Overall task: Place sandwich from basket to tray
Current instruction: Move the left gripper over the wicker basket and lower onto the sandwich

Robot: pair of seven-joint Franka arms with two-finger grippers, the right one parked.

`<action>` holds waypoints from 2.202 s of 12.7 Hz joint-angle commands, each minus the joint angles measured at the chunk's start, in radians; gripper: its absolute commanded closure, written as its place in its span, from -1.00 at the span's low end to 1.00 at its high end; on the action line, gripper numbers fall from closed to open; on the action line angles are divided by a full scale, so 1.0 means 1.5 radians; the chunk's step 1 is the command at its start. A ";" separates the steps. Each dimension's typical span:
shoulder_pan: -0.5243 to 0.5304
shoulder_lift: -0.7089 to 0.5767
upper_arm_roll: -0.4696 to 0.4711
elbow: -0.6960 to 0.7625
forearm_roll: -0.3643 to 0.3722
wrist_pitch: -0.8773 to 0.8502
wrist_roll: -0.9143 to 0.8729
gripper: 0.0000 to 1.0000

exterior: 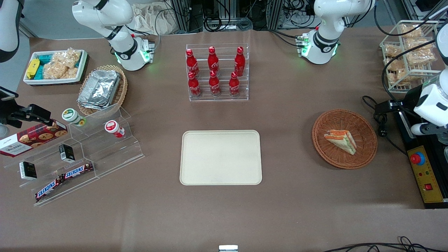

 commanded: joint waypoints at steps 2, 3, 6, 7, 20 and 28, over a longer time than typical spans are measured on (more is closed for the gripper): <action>0.000 0.024 0.016 0.035 0.002 -0.017 -0.011 -1.00; 0.000 0.025 0.018 0.036 0.001 -0.017 -0.025 -1.00; 0.006 0.040 0.018 0.036 0.003 -0.012 -0.120 -1.00; 0.006 0.043 0.018 0.030 0.003 -0.010 -0.172 -1.00; -0.001 0.044 0.014 -0.335 -0.001 0.461 -0.706 -1.00; -0.004 0.064 0.014 -0.444 0.001 0.571 -0.727 -1.00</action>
